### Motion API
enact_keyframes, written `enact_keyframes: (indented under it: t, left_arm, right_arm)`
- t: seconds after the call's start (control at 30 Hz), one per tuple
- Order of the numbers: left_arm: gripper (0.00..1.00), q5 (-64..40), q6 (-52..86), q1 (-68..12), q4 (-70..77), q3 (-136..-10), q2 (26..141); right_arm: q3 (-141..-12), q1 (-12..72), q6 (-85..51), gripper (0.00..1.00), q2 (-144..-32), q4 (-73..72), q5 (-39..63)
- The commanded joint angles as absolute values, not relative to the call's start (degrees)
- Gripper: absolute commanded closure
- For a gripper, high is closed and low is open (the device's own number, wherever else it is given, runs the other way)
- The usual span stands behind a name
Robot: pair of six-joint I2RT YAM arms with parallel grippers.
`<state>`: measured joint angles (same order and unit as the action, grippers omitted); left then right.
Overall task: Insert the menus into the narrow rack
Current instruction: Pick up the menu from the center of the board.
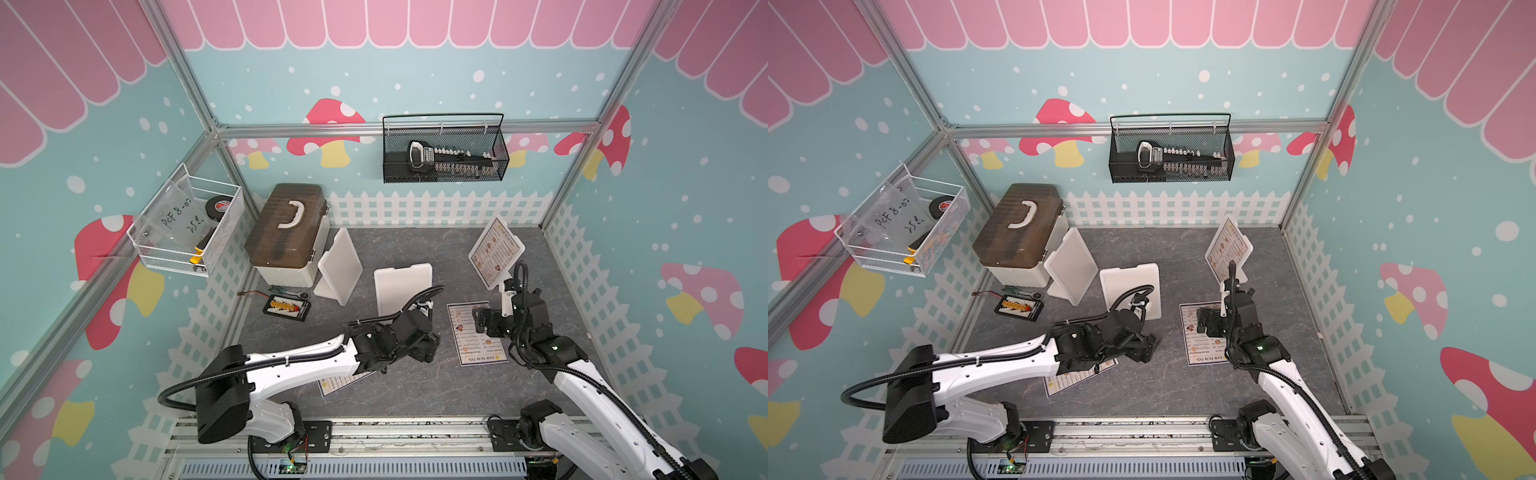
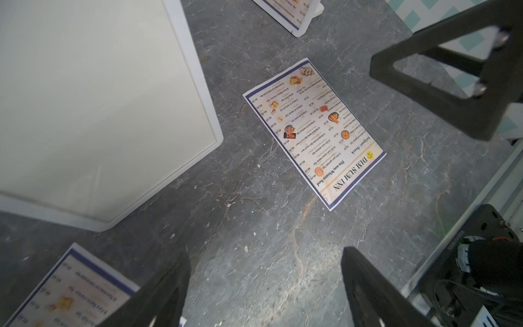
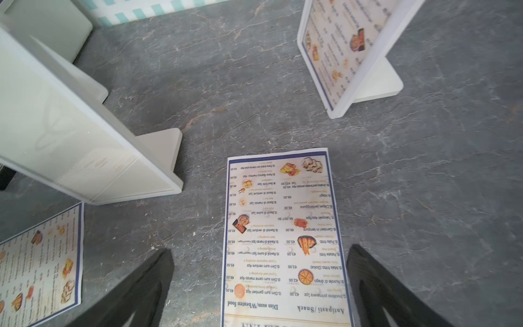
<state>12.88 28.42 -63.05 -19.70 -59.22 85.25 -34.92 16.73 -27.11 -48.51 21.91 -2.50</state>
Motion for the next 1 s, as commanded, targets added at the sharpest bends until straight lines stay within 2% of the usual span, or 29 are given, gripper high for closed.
enact_keyframes:
  t: [0.0, 0.17, 0.3, 0.6, 0.97]
  left_arm:
    - [0.17, 9.6, 31.8, -63.2, -12.6, -62.9, 90.0]
    - [0.2, 4.0, 33.5, -63.3, -11.4, -68.9, 99.9]
    - [0.2, 0.6, 34.3, -63.4, -11.5, -73.4, 106.7]
    - [0.21, 0.5, 36.0, -63.4, -15.5, -78.8, 114.2]
    - [0.2, 2.1, 38.0, -63.2, -17.4, -80.3, 116.6]
  right_arm:
    - [-35.8, 12.8, -27.9, 0.12, -51.1, 24.5, -0.2]
    - [-34.4, 4.0, -29.5, 0.16, -55.5, 22.3, 10.4]
    - [-34.3, 0.6, -30.0, 0.16, -59.0, 20.5, 14.8]
    - [-34.3, -3.2, -30.7, 0.16, -64.8, 18.4, 14.5]
    - [-34.6, -6.2, -30.3, 0.16, -70.7, 16.8, 17.5]
